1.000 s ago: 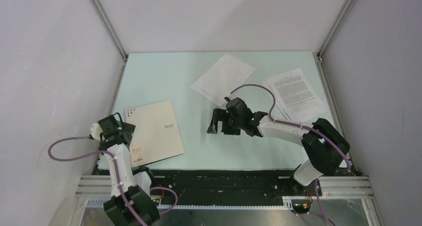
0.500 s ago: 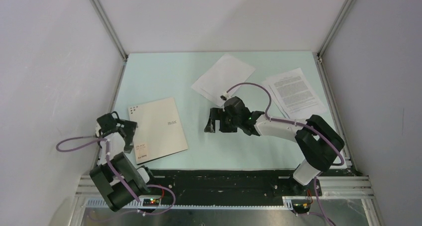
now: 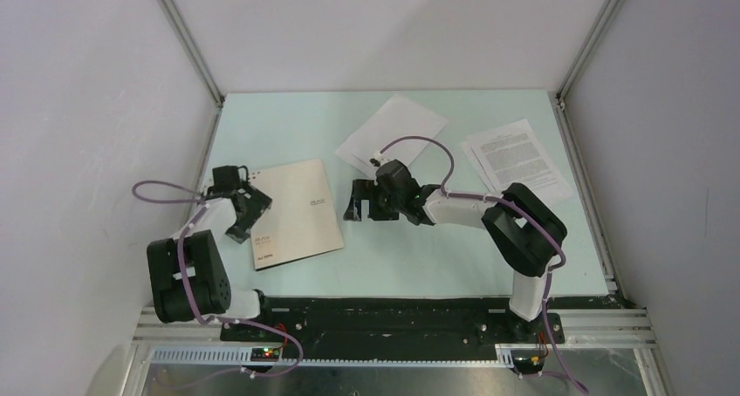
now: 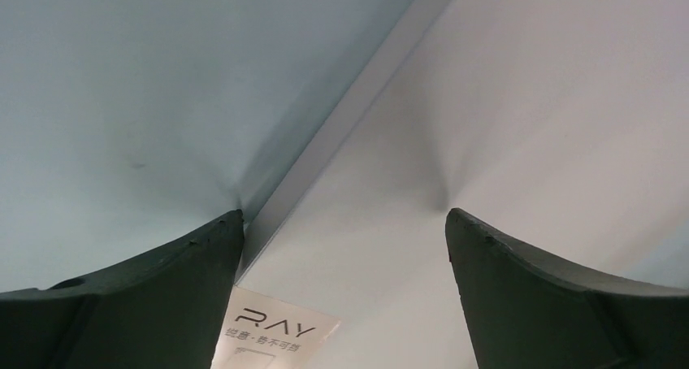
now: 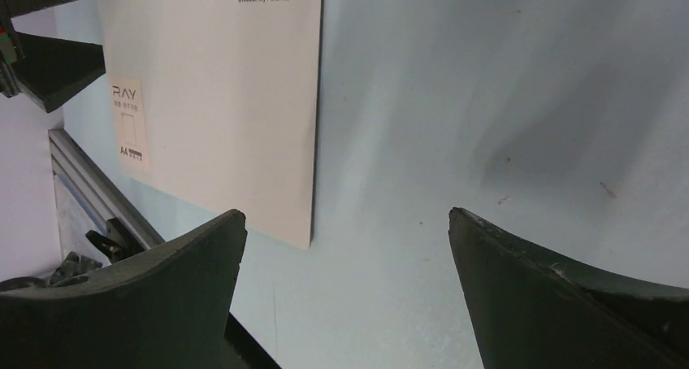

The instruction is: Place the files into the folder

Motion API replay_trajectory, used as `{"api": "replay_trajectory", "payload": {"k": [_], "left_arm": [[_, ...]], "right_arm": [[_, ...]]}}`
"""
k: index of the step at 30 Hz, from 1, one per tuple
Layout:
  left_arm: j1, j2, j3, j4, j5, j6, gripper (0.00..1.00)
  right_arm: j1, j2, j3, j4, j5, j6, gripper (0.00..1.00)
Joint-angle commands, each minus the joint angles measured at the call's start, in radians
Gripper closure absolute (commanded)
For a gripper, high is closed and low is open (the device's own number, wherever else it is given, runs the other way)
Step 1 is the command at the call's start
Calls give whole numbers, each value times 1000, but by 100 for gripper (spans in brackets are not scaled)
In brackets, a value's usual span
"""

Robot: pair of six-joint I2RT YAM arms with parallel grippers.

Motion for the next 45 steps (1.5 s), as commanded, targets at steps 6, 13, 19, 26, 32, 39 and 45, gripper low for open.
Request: {"api": "replay_trajectory", "payload": {"k": [6,13,19,26,32,39,45], "left_arm": [[-208,79,118,-132,-67,107,2],[-336,119,176,-166,-22,101,2],[-442,117,165,-164,16,52,2],[-606,70,102,-164,31,-30,2],[-745,37,80,-153,38,-163,2],[-779,-63,84,-160,3,-190,2],[-744,-121,111,-201,-32,-99,2]], "right_arm": [[-1,76,37,15,42,-9,0],[13,96,37,1,47,7,0],[30,54,-12,-8,55,23,0],[17,-103,-210,-19,113,86,0],[-60,-277,-363,-134,190,189,0],[-86,-523,-533,-141,161,358,0],[84,-561,-604,81,152,543,2]]}}
